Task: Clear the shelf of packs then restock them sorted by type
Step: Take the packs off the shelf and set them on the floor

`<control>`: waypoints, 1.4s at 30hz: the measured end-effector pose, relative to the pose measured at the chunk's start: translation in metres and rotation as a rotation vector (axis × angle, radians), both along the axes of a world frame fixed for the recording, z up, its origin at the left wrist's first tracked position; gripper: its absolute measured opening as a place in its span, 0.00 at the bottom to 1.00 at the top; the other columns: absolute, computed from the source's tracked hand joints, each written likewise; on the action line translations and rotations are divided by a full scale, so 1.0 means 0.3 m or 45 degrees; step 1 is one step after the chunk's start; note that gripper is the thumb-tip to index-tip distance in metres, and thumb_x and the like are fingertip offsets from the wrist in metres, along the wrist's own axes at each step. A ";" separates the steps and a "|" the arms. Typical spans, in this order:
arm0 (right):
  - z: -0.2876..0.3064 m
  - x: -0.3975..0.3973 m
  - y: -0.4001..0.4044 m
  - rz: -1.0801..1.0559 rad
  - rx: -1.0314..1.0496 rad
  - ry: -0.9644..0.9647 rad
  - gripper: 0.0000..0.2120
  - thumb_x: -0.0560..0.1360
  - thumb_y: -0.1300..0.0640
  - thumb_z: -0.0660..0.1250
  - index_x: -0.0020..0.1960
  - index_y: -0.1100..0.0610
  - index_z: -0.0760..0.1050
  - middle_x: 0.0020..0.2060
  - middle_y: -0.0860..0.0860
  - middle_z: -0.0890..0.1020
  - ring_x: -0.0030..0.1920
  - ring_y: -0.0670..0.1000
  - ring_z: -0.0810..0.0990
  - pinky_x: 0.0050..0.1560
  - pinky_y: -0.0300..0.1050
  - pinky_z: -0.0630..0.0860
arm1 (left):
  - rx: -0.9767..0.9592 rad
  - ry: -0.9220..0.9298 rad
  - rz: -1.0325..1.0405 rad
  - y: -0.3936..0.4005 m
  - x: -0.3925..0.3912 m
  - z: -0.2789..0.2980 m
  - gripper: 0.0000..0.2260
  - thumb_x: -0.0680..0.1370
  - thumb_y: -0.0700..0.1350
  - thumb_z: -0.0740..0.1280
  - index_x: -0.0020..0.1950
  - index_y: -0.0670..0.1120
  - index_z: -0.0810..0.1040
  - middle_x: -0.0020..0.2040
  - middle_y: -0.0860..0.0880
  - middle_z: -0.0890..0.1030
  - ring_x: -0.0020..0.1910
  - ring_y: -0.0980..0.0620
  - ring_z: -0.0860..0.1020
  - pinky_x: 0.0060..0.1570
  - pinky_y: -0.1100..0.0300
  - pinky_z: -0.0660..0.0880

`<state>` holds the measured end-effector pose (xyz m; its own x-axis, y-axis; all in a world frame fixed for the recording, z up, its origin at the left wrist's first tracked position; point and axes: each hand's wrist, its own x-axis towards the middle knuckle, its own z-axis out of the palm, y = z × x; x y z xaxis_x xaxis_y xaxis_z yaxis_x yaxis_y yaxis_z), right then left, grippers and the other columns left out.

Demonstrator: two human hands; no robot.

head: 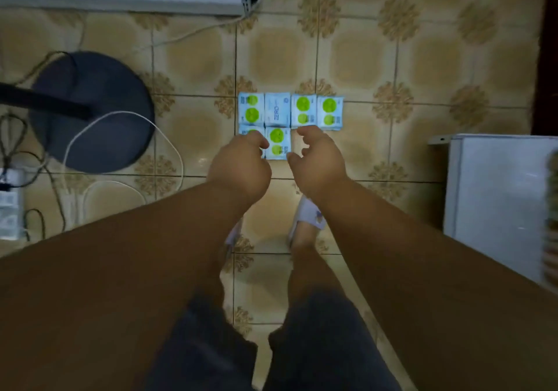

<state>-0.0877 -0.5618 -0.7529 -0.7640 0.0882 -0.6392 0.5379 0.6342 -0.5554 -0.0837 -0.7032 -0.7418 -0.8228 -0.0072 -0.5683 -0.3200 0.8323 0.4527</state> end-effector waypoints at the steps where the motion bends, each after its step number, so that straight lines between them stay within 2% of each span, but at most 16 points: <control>1: 0.133 0.009 0.013 0.013 0.014 0.030 0.24 0.77 0.57 0.67 0.72 0.53 0.68 0.65 0.55 0.74 0.60 0.54 0.78 0.58 0.44 0.73 | -0.015 0.037 -0.033 0.009 -0.008 0.126 0.14 0.77 0.41 0.64 0.62 0.50 0.75 0.59 0.47 0.78 0.56 0.45 0.77 0.57 0.52 0.74; 5: 0.598 0.038 0.099 -0.116 0.102 0.193 0.23 0.76 0.59 0.66 0.70 0.53 0.69 0.64 0.55 0.76 0.58 0.55 0.78 0.56 0.43 0.71 | 0.022 0.290 -0.207 0.092 -0.083 0.555 0.14 0.75 0.39 0.62 0.59 0.51 0.78 0.56 0.48 0.81 0.56 0.44 0.78 0.54 0.54 0.74; 8: 0.913 0.106 0.150 -0.355 0.146 0.382 0.22 0.76 0.60 0.65 0.70 0.53 0.69 0.64 0.55 0.76 0.59 0.54 0.79 0.57 0.44 0.73 | 0.155 0.472 -0.369 0.172 -0.096 0.847 0.13 0.77 0.41 0.62 0.58 0.51 0.77 0.55 0.49 0.81 0.54 0.46 0.79 0.53 0.54 0.75; 10: 1.100 0.181 0.187 -0.538 0.198 0.532 0.22 0.76 0.61 0.65 0.69 0.53 0.70 0.63 0.54 0.77 0.59 0.53 0.79 0.59 0.48 0.76 | 0.235 0.588 -0.523 0.242 -0.069 1.025 0.12 0.76 0.42 0.63 0.58 0.51 0.78 0.55 0.50 0.80 0.53 0.47 0.78 0.53 0.55 0.75; 11: 1.187 0.223 0.207 -0.616 0.217 0.604 0.22 0.76 0.61 0.65 0.69 0.52 0.70 0.62 0.53 0.77 0.59 0.53 0.78 0.59 0.50 0.76 | 0.275 0.643 -0.595 0.278 -0.046 1.110 0.12 0.76 0.42 0.64 0.57 0.51 0.78 0.55 0.50 0.80 0.53 0.47 0.78 0.53 0.55 0.75; 14: 1.428 0.360 0.283 -0.779 0.317 0.768 0.21 0.76 0.60 0.66 0.68 0.51 0.70 0.61 0.50 0.77 0.59 0.51 0.78 0.59 0.45 0.74 | 0.412 0.798 -0.813 0.395 0.051 1.349 0.10 0.76 0.41 0.64 0.56 0.50 0.78 0.53 0.49 0.79 0.52 0.48 0.78 0.50 0.57 0.73; 18: 1.676 0.557 0.416 -0.935 0.468 0.938 0.19 0.77 0.56 0.66 0.66 0.48 0.70 0.58 0.48 0.77 0.55 0.50 0.78 0.56 0.47 0.76 | 0.514 0.983 -0.995 0.561 0.220 1.588 0.08 0.78 0.45 0.63 0.55 0.53 0.76 0.52 0.53 0.78 0.50 0.52 0.77 0.48 0.54 0.76; 21: 1.803 0.681 0.502 -1.030 0.541 1.029 0.19 0.78 0.56 0.65 0.67 0.49 0.70 0.57 0.47 0.77 0.54 0.50 0.78 0.55 0.45 0.75 | 0.593 1.107 -1.051 0.679 0.313 1.707 0.08 0.78 0.45 0.62 0.56 0.54 0.76 0.52 0.53 0.78 0.50 0.51 0.78 0.47 0.54 0.76; 24: 1.929 0.846 0.623 -1.139 0.640 1.140 0.18 0.77 0.58 0.64 0.66 0.49 0.71 0.55 0.47 0.76 0.50 0.48 0.77 0.49 0.41 0.72 | 0.691 1.134 -1.093 0.836 0.428 1.829 0.07 0.79 0.45 0.62 0.56 0.53 0.75 0.52 0.53 0.78 0.50 0.50 0.77 0.48 0.53 0.76; 28: 2.064 1.044 0.786 -1.216 0.741 1.210 0.17 0.77 0.58 0.64 0.65 0.48 0.71 0.54 0.47 0.75 0.45 0.48 0.78 0.42 0.43 0.77 | 0.869 1.162 -1.156 1.028 0.576 1.968 0.08 0.80 0.46 0.62 0.58 0.54 0.75 0.51 0.56 0.77 0.47 0.53 0.75 0.44 0.57 0.71; 32: 2.166 1.144 0.929 -1.340 0.788 1.293 0.15 0.77 0.58 0.64 0.63 0.47 0.70 0.54 0.47 0.76 0.43 0.45 0.78 0.34 0.33 0.70 | 1.031 1.177 -1.234 1.193 0.675 2.110 0.08 0.79 0.44 0.62 0.56 0.53 0.75 0.50 0.55 0.77 0.45 0.53 0.76 0.46 0.55 0.75; 34: 2.197 1.159 0.991 -1.380 0.823 1.312 0.16 0.78 0.58 0.65 0.63 0.47 0.70 0.55 0.47 0.76 0.43 0.43 0.77 0.35 0.35 0.71 | 1.067 1.209 -1.285 1.273 0.703 2.164 0.08 0.79 0.44 0.62 0.56 0.54 0.74 0.50 0.55 0.77 0.45 0.53 0.76 0.46 0.53 0.76; 42: 2.300 1.142 1.228 -1.611 0.994 1.398 0.15 0.78 0.57 0.66 0.63 0.49 0.71 0.54 0.45 0.77 0.43 0.40 0.75 0.37 0.33 0.68 | 1.212 1.234 -1.552 1.636 0.721 2.283 0.09 0.80 0.44 0.62 0.59 0.52 0.76 0.52 0.54 0.79 0.46 0.53 0.76 0.46 0.57 0.73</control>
<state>0.2547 -0.1933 -0.0628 -0.0081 0.8649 0.5018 0.4826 0.4429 -0.7556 0.1326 -0.2125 -0.0570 -0.1245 0.7852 0.6066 0.8333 -0.2491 0.4934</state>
